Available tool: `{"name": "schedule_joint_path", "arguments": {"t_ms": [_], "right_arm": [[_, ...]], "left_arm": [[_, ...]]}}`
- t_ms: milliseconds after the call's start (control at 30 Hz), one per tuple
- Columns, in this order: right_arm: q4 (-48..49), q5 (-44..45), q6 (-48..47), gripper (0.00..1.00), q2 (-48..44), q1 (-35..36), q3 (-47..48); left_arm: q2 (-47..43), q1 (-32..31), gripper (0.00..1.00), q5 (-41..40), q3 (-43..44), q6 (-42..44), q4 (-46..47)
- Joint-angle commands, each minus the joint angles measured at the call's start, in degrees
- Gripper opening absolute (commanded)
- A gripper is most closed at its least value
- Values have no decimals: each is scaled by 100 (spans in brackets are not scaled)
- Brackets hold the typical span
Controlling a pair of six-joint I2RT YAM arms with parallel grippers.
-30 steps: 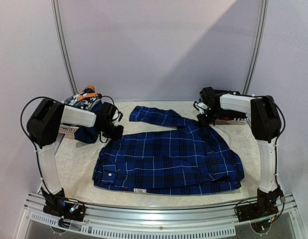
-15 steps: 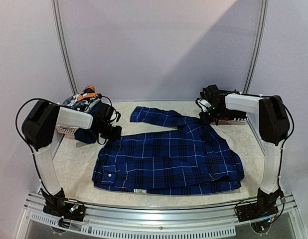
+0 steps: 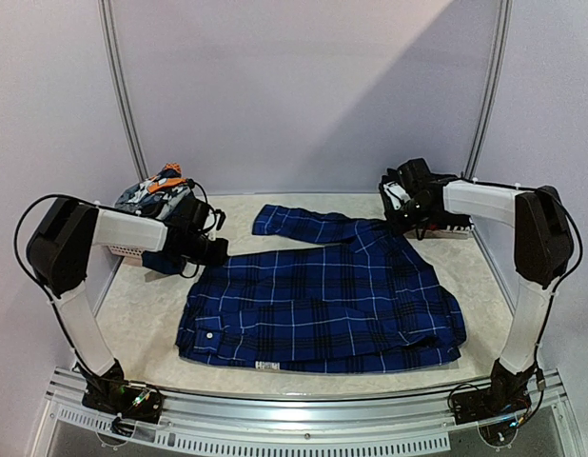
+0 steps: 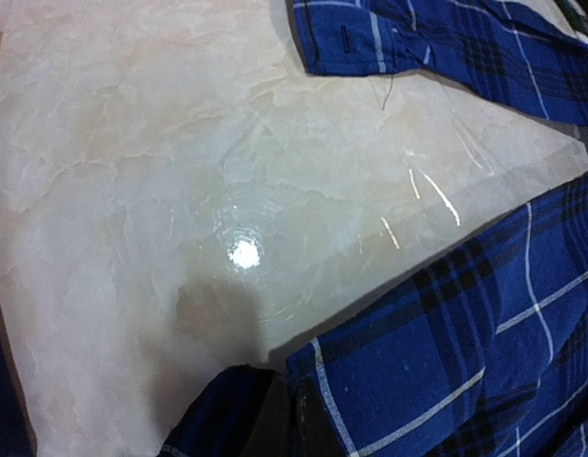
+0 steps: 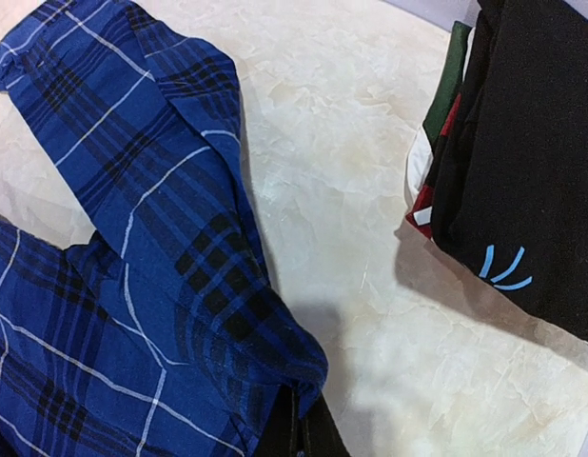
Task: Fold and stack the mixed laundry pile
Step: Fold the 1/3-folded shirt at the center of the board.
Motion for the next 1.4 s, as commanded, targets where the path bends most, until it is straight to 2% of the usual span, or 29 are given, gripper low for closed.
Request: {"name": "schedule_joint_path", "arguments": {"t_ms": [0,400,700,1233,1367], "right_arm": [[270,-28,161,0,-418,25,-292],[550,18,395,0,-1132,31,-974],[505,-12,639,0,-1722,182,-1518],[90,454,1133,1,-2685,872,-2591],[-48,627,1284,2,-2842,1000,-2841]], "left_arm": [[-391,29,0,-78,-290,-79,368],[-1070,30,0,-279,-1028,-192,1254],[-1461,2,0,-194,-1524,-272,1506],[-2369,-399,0,-311,-2641,-459,1590],[-2601,-546,0,-612,-2849,-478,1505]]}}
